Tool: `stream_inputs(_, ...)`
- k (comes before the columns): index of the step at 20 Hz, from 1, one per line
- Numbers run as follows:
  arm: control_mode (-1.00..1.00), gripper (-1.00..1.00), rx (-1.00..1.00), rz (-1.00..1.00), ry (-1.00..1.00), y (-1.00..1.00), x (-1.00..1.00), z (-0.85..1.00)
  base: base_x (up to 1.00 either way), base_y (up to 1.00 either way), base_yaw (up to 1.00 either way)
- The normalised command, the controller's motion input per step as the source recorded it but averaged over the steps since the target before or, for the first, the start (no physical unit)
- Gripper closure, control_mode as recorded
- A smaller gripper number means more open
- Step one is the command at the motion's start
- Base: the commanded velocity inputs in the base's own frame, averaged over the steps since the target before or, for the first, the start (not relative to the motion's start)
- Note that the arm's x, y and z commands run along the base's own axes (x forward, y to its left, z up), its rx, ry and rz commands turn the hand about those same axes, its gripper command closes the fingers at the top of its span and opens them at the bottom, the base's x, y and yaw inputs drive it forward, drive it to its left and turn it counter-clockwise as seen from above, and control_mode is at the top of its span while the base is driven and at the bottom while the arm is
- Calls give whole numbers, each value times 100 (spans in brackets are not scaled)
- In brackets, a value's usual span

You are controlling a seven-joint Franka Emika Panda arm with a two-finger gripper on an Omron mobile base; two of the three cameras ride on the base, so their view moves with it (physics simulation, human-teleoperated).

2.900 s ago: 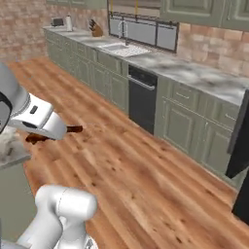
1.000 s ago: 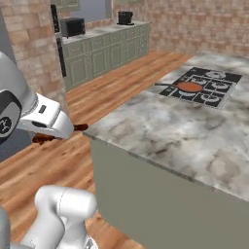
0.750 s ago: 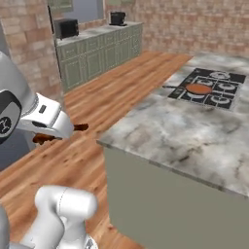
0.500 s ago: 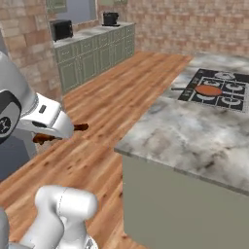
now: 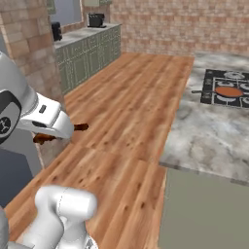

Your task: Retrieve the chicken drumstick from the fridge and place it on the saucepan with marinade on the stove.

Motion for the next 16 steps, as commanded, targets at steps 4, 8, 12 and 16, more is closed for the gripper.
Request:
stream_inputs(4, 100, 100, 0, 0, 0, 0, 0, 0, 48, 97, -37)
stream_inputs(8, 100, 100, 0, 0, 0, 0, 0, 0, 41, 66, -49)
stream_inputs(12, 100, 100, 0, 0, 0, 0, 0, 0, 89, 58, -27)
stream_inputs(16, 100, 100, 0, 0, 0, 0, 0, 0, 100, 22, -5)
